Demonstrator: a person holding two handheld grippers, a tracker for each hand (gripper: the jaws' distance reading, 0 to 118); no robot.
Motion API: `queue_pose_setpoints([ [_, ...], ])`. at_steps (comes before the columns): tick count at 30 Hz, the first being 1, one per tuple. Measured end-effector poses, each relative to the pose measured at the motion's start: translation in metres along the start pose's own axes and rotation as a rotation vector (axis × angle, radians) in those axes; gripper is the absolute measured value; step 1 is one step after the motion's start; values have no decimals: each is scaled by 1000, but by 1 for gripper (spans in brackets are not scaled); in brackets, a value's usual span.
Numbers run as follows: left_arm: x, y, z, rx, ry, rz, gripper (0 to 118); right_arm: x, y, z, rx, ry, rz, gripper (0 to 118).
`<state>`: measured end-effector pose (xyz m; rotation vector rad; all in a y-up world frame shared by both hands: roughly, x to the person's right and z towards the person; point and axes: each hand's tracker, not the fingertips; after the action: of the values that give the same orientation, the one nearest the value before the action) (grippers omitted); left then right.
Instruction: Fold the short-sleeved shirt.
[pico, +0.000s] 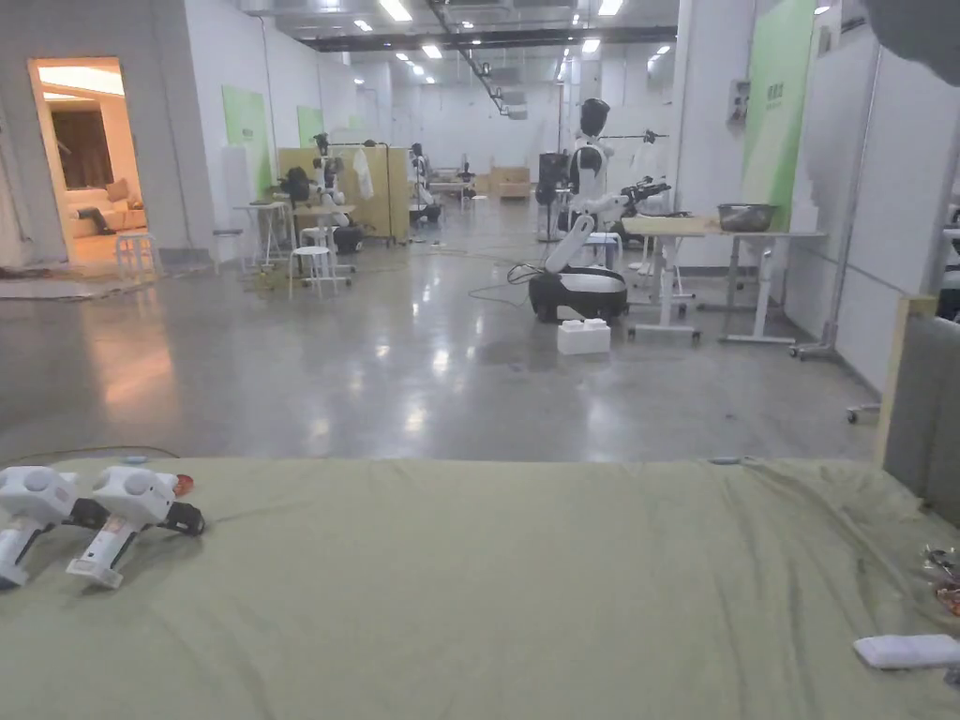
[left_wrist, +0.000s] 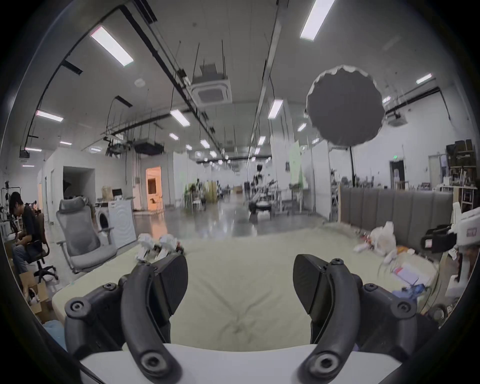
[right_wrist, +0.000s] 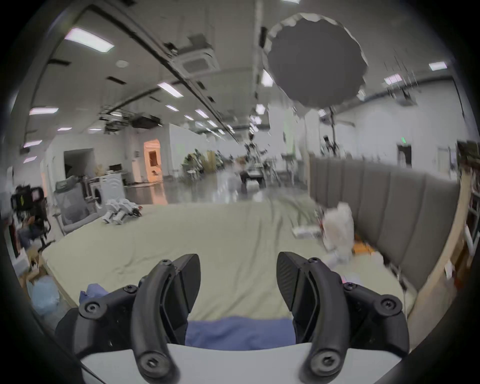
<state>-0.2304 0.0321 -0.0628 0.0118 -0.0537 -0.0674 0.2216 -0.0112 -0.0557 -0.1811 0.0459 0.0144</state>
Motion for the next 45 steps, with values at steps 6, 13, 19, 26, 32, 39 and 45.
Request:
queue_pose_setpoints([
  [6,25,11,8,39,-27,5,25,-31,26,4,96,53,-50,1],
  [13,22,11,13,31,-31,-12,0,-39,37,4,103,47,31,0],
  [19,16,12,12,14,-56,32,0,-37,38,3,114,32,22,0],
  [26,6,8,3,-28,-88,83,0,-33,32,-3,99,10,-2,0],
  [32,-49,-54,-32,-365,-184,333,75,-27,4,-5,-12,30,-38,0],
  [39,-123,-200,-71,-733,-202,741,103,-14,-27,-3,-133,49,-113,0],
  [45,-132,-274,-85,-856,-193,896,100,-9,-38,-2,-204,40,-152,0],
])
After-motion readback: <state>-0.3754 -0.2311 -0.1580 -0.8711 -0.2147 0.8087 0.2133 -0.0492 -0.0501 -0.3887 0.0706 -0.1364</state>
